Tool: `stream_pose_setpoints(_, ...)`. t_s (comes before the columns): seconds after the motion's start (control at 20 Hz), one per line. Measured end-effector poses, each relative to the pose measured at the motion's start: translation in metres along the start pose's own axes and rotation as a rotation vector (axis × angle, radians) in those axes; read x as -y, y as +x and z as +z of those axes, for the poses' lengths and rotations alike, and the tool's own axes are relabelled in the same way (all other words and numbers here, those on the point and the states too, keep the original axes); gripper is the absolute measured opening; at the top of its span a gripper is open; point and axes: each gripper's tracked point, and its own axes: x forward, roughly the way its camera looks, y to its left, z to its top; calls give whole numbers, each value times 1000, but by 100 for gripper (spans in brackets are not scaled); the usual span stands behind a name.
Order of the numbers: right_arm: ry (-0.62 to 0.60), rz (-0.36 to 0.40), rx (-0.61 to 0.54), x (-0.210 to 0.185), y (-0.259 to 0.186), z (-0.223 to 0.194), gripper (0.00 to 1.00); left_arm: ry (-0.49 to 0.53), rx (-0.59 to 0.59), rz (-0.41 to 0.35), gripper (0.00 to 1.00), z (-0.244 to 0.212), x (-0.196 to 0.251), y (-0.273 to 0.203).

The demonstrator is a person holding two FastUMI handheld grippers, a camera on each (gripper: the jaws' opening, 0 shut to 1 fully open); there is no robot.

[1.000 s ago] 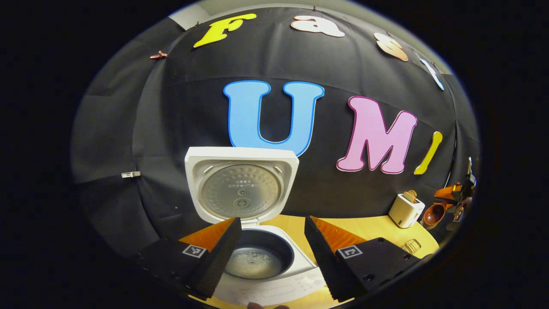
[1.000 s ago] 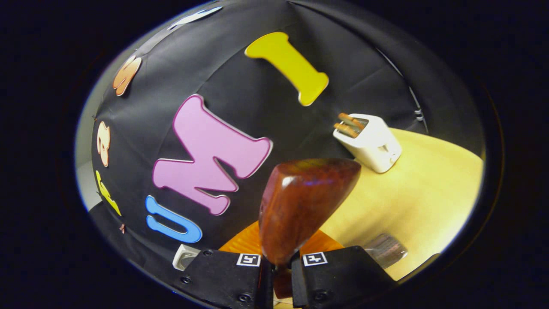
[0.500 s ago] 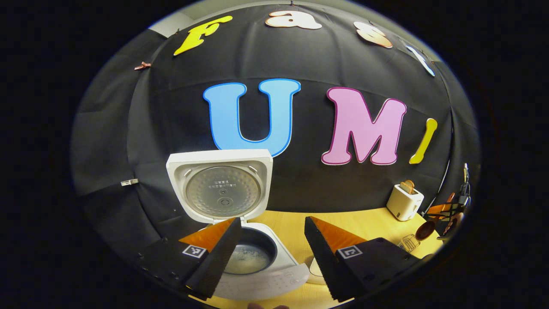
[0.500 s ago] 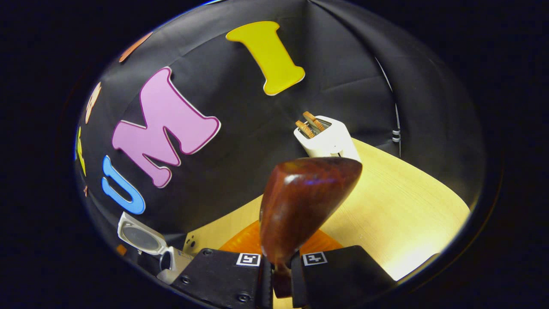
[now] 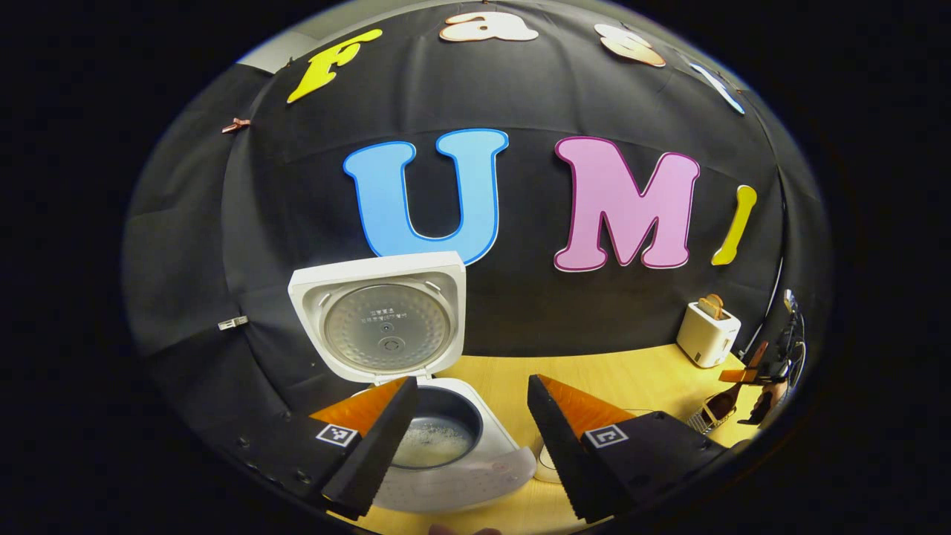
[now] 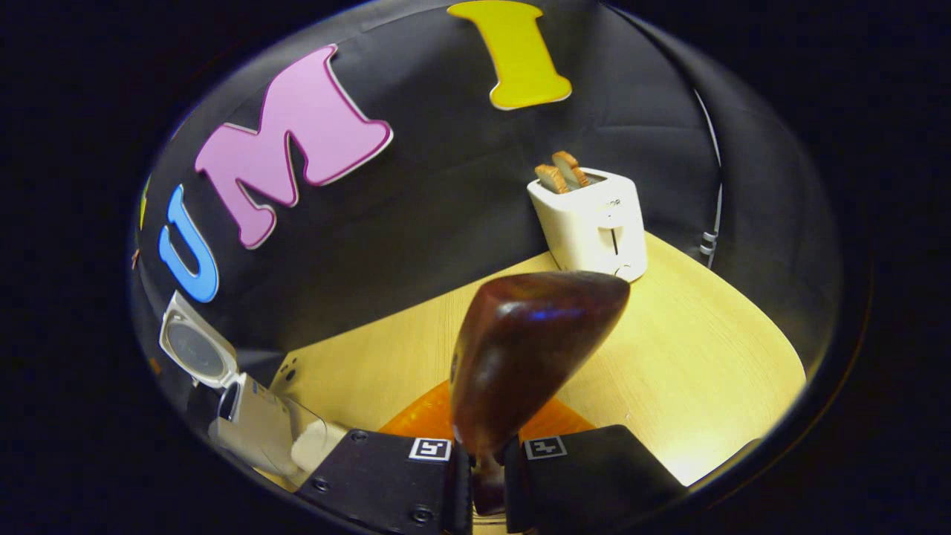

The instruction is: Close the left gripper, press the button to open the rice cooker; take a wooden spoon from the chopstick holder with the right hand, scoop a spoonful of rice and pour it into the rice cooker, then put the wooden spoon back into the chopstick holder.

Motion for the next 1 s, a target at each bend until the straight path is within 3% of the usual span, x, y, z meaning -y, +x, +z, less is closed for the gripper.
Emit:
stream_pose_setpoints(0.45,-6,-18,-31,6,9,-11,24,1,3,2,95,1,-2,-2)
stream_pose_setpoints(0.5,3,-28,-32,9,7,-10,35,0,5,1,95,2,-2,-3)
stream_pose_setpoints(0.65,28,-44,-25,11,0,-7,49,-6,16,-2,95,4,-4,-4)
stream_pose_setpoints(0.7,32,-48,-20,12,-3,-6,36,-8,22,-4,95,7,-4,-5)
stream_pose_setpoints(0.75,35,-52,-16,13,-9,-3,72,-10,28,-5,95,9,-4,-4)
stream_pose_setpoints(0.8,36,-58,-9,13,-14,0,61,-13,36,-9,95,12,-5,-4)
stream_pose_setpoints(1.0,37,-94,28,20,-40,16,61,-42,85,-29,95,31,-8,2)
